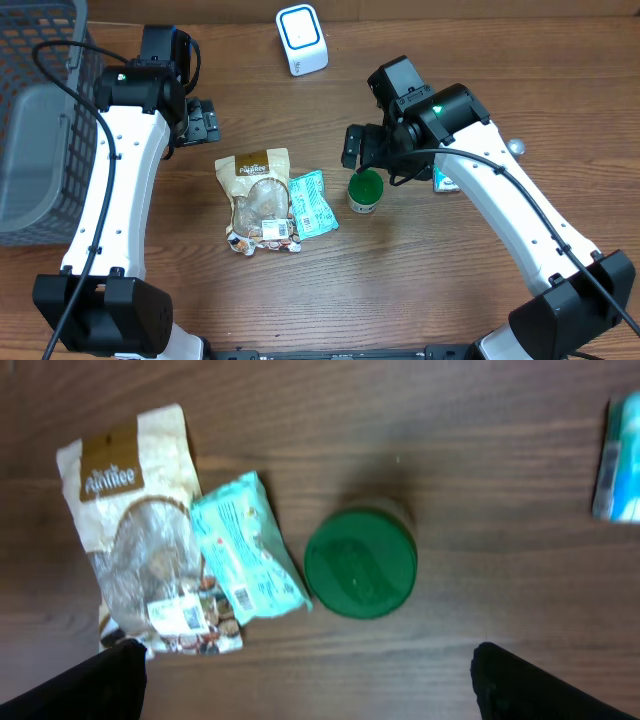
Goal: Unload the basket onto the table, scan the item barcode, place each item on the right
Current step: 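Lower the right gripper around the green-lidded jar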
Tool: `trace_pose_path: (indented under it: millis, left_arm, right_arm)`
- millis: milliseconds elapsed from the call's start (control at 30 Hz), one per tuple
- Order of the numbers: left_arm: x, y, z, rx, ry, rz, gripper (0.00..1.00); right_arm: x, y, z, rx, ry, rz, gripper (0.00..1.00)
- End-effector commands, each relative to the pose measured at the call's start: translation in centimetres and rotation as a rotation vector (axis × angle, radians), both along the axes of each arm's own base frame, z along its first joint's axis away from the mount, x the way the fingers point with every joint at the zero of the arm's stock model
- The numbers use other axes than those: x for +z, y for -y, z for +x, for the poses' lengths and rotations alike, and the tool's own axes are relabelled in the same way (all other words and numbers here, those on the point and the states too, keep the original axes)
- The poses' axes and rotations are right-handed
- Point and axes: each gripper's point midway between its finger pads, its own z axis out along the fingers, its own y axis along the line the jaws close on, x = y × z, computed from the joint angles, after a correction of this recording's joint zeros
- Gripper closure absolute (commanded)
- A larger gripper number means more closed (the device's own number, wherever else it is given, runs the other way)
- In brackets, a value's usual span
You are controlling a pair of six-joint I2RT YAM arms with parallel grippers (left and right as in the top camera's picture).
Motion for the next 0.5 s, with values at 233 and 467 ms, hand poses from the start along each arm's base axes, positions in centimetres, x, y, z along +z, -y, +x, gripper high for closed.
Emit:
trace_pose_path:
  millis: [233, 467]
  left_arm:
    - [0.35, -0.38, 0.27, 0.002, 0.009, 0.014, 0.01]
    - [0.35, -0.38, 0.27, 0.002, 0.009, 0.014, 0.0]
  right_arm:
    - [0.52, -0.07, 0.97, -0.015, 0.049, -0.003, 0.0]
    - [0.56, 0.44, 1.56, -0.025, 0.078, -0.033, 0.0]
